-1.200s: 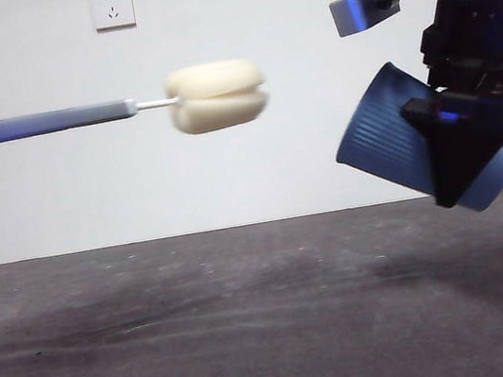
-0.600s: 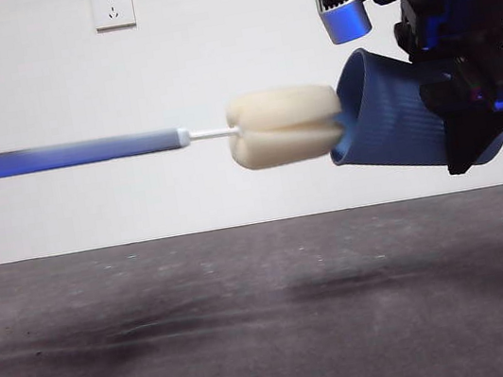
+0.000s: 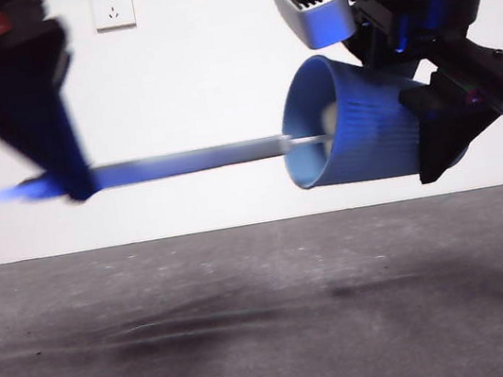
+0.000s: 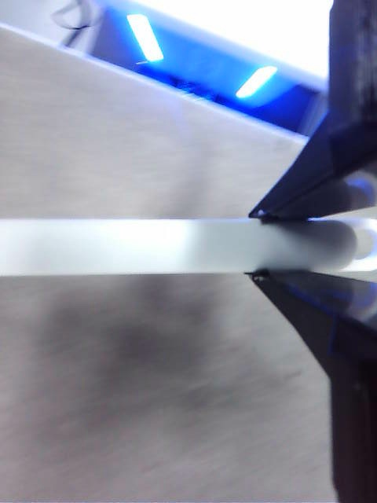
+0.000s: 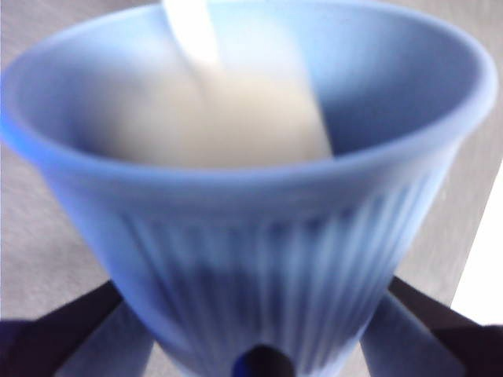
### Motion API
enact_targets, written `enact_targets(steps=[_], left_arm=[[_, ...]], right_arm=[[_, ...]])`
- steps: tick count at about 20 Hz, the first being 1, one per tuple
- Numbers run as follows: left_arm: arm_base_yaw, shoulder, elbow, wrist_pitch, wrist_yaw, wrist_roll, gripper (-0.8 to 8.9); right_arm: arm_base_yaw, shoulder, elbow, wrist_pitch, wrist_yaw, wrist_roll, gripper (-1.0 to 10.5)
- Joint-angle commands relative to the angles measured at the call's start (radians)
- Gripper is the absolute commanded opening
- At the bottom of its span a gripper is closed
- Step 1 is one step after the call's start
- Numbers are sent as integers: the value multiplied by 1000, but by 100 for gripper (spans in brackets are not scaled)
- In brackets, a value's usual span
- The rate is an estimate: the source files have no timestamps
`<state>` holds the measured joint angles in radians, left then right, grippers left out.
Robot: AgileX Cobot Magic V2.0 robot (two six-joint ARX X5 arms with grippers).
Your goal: Pick up the cup brush,pick up the cup,insert the brush into the cup,clean the cup,put the cup brush back,put the cup back to the fixed position on the table
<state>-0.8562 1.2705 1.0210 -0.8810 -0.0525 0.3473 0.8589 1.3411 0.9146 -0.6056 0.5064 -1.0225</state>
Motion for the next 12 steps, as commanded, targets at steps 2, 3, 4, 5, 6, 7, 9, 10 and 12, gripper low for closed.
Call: enact_targets(steps=[2, 3, 4, 5, 6, 7, 9, 10, 12], left_arm=[[-18, 26, 57, 47, 5, -32, -9], [-18, 30, 61, 51, 4, -38, -9], [-18, 30, 61, 42, 0, -51, -9], [-18, 30, 61, 22, -8, -66, -9], [-18, 29, 61, -8, -24, -72, -9], [-17, 27, 61, -37, -62, -82, -9], [-16, 10, 61, -95, -128, -95, -8], [-16, -5, 61, -121, -131, -105, -9], [-14, -39, 61, -183, -132, -116, -8]], right_arm=[[39, 21, 5, 7, 0, -14, -17], [48, 21, 5, 6, 2, -14, -17], [58, 21, 5, 6, 8, -14, -17], [66, 21, 5, 5, 27, -13, -17], [67, 21, 5, 1, 44, -14, -17], [67, 21, 5, -8, 53, -13, -17], [67, 21, 5, -19, 54, 5, -17], [66, 21, 5, -20, 54, 20, -17], [64, 21, 5, -29, 56, 31, -17]])
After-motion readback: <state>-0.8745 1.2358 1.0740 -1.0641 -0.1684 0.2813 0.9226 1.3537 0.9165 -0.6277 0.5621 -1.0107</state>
